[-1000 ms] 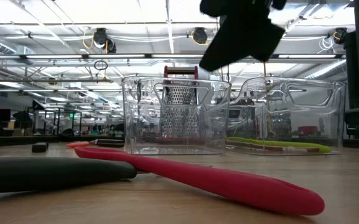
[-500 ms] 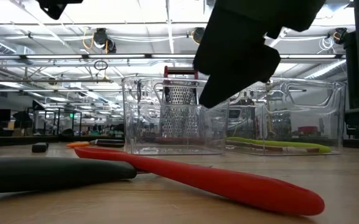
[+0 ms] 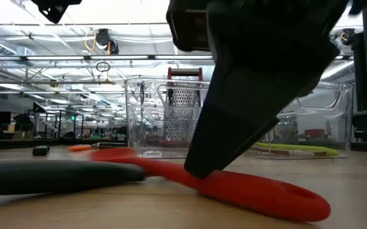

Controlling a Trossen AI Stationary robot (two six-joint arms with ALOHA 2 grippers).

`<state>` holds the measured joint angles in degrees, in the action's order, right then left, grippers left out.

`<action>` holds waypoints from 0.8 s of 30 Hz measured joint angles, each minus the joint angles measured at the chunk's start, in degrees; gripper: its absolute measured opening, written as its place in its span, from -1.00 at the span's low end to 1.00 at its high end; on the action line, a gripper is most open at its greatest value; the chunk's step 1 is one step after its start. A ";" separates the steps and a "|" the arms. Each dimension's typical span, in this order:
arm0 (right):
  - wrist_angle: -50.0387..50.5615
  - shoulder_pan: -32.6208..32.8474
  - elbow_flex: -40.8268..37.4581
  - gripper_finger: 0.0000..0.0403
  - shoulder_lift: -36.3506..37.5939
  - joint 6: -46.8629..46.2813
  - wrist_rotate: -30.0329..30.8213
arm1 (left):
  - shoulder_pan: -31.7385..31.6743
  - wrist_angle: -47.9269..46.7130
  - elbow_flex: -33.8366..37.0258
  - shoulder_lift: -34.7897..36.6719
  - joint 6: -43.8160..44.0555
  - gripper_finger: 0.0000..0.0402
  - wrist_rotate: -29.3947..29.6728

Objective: Pick & Place Kitchen Items
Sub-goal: Put the red serving spoon into the right transparent bin

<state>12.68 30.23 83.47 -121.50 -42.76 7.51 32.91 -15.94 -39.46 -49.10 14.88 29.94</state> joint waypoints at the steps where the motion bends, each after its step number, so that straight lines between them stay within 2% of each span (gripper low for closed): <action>1: -0.82 -0.13 0.03 0.15 -0.46 -0.03 -0.15 | 0.00 -0.02 0.00 0.00 0.01 -0.68 -0.01; 6: -0.56 -0.15 0.13 0.15 -0.98 0.08 0.36 | 0.02 -0.04 0.02 0.00 0.43 -0.68 -0.09; 10: 2.06 -0.12 0.14 0.14 -1.04 -0.20 3.86 | 0.09 -0.01 0.02 0.00 0.72 -0.68 -0.15; 13: 3.31 -0.10 0.14 0.12 -1.50 -1.44 4.28 | 0.11 0.00 0.02 0.00 0.89 -0.68 -0.14; 18: 5.20 -0.08 0.10 0.01 -4.78 -4.75 2.17 | 0.62 -0.01 0.02 0.00 0.91 -0.68 -0.14; 24: 8.50 0.21 0.21 -0.22 -6.86 -9.96 0.07 | 1.89 -0.01 0.02 0.00 0.82 -0.68 -0.14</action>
<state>21.18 30.44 83.68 -128.35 -52.73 7.58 34.79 -15.96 -39.44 -49.10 15.70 29.80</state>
